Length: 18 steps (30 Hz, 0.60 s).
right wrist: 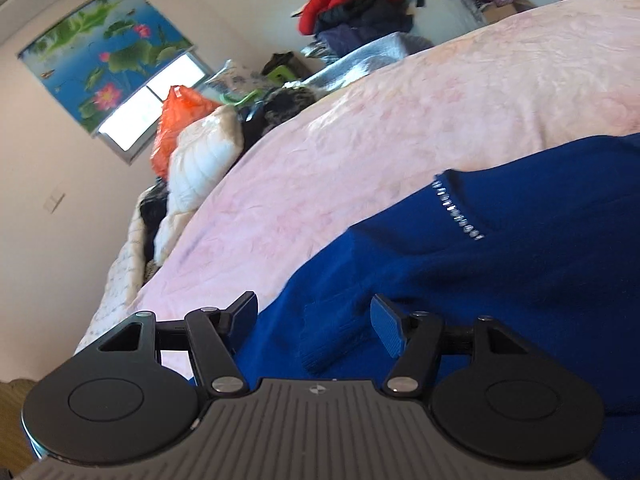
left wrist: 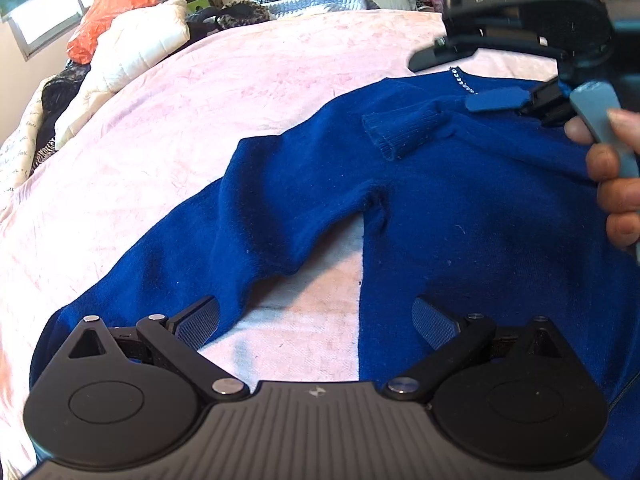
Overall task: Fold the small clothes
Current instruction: 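Carry the held cuff with the right gripper across the body toward the collar, then open the right gripper to release the sleeve on the body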
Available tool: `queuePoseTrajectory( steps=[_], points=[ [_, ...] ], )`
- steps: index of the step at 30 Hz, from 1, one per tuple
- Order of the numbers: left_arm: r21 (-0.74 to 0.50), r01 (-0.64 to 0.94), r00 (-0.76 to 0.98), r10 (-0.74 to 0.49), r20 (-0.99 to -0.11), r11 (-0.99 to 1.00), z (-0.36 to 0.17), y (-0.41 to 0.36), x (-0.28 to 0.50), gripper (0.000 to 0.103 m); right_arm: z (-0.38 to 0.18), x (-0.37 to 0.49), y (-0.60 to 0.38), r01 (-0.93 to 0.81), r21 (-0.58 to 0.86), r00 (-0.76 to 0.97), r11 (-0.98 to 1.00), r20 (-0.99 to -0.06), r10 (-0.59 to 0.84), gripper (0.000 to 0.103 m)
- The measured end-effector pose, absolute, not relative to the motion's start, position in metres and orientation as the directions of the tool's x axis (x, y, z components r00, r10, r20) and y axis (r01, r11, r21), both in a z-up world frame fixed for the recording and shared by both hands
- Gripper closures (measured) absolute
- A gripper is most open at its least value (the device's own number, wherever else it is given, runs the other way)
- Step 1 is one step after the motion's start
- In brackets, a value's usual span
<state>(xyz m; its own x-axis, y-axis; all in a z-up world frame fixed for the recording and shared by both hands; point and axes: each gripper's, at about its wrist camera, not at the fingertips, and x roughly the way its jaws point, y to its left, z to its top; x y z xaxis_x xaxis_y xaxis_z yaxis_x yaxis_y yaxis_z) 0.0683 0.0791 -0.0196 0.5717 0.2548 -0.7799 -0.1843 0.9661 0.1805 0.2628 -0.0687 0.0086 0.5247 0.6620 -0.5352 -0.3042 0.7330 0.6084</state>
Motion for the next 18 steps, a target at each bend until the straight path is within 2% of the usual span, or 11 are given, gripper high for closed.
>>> queuePoseTrajectory(
  steps=[5,10,14,18],
  points=[
    [0.199,-0.184,0.576,0.270,-0.772,0.963,-0.017,0.082,0.062,0.000,-0.014,0.269,-0.055,-0.286,0.566,0.467,0.773,-0.622,0.628,0.035],
    [0.191,-0.224,0.550,0.286,-0.785,0.956,-0.020,0.094,0.060,0.000,-0.001,0.260,-0.062,-0.289,0.612,0.518,0.736,-0.547,0.658,0.035],
    [0.180,-0.236,0.550,0.284,-0.785,0.955,-0.018,0.097,0.058,0.000,-0.010,0.262,-0.056,-0.273,0.506,0.506,0.818,-0.648,0.569,0.034],
    [0.183,-0.234,0.545,0.285,-0.788,0.955,-0.019,0.096,0.058,0.000,0.004,0.239,-0.050,-0.327,0.447,0.539,0.833,-0.635,0.553,0.033]
  ],
)
